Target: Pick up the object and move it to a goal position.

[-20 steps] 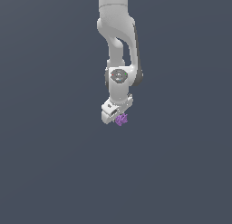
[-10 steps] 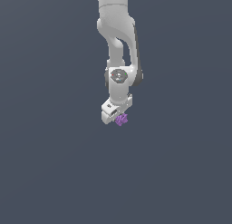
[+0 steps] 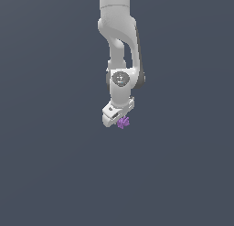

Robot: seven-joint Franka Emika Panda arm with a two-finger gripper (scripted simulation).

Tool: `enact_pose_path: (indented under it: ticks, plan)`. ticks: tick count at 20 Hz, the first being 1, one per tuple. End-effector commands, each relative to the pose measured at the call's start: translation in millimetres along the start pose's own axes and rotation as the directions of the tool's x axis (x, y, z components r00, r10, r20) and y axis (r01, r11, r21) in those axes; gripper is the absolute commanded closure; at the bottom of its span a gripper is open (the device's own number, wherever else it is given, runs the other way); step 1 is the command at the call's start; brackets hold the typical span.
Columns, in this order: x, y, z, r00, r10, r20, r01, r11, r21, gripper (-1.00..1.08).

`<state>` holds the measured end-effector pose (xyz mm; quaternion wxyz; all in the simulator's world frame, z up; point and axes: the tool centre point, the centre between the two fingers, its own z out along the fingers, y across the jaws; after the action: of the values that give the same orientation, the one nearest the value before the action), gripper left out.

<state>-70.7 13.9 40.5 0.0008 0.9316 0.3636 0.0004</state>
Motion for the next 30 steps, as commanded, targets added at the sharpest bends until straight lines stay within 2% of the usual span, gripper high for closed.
enact_pose_path:
  ticks: [1,21,30]
  plan:
    - [7.9,3.9,0.0,1.000,-0.002,0.000,0.002,1.000,0.001,1.08]
    - [102.9,67.6,-5.0,1.000,-0.002,0.000,0.002,1.000,0.002,1.08]
    - [130.2,86.1,-6.1,1.000,-0.002,0.000,0.002,1.000,0.002,1.08]
